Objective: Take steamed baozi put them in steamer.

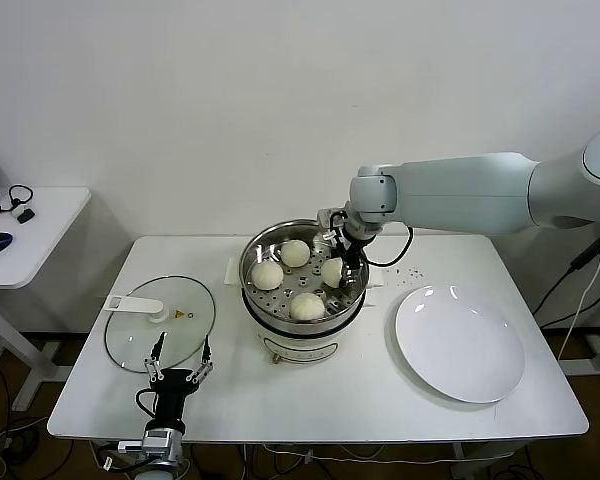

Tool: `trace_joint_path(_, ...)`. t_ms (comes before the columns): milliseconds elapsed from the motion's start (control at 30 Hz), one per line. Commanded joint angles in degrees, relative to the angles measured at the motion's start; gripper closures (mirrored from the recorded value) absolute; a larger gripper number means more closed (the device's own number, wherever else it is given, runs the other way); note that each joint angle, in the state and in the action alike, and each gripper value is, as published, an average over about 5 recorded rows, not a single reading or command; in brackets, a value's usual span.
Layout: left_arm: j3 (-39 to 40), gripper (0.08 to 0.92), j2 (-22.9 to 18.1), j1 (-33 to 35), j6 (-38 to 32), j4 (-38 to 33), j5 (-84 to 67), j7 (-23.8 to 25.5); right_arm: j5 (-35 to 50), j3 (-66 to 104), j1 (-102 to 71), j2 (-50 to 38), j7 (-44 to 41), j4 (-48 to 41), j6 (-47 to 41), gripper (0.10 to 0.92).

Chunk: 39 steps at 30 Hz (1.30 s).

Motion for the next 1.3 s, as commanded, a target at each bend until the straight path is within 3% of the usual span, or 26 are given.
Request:
trace_joint_path(33, -0.1, 0.177, 0.3, -0.1, 0.0, 0.0, 0.0, 0.0, 0.4, 0.4, 0.2, -0.1, -0.2, -1.1, 0.2, 0.286)
trace_joint_path(200, 0.1, 0.177, 0.2, -0.1, 0.1, -0.1, 0.1, 0.1, 2.3, -0.2, 3.6, -1.4, -2.1, -0.6, 1.2, 0.208)
trace_joint_path(633, 0.4, 0.177, 0.3, 0.4, 0.2, -0.8, 0.3, 0.1, 5.2, -4.7, 16.3, -13.2, -5.5, 5.4, 4.0, 0.203)
trace_joint_path(767, 0.5, 0.177, 0.3, 0.6, 0.3, -0.9, 0.7, 0.1, 7.6, -3.9, 16.7, -18.9, 3.2, 9.1, 3.0, 0.203)
trace_joint_path(967, 0.9, 0.177, 0.0, 0.5, 0.4, -0.7, 1.3, 0.0, 9.2, 3.1, 10.4, -31.0, 23.2, 15.3, 1.0, 0.203)
trace_joint_path(1300, 0.9, 0.177, -0.5, -0.3, 1.0, -0.4, 1.7, 0.1, 9.6, 23.1, -7.0, -49.0, 42.5, 25.9, 4.5, 0.203)
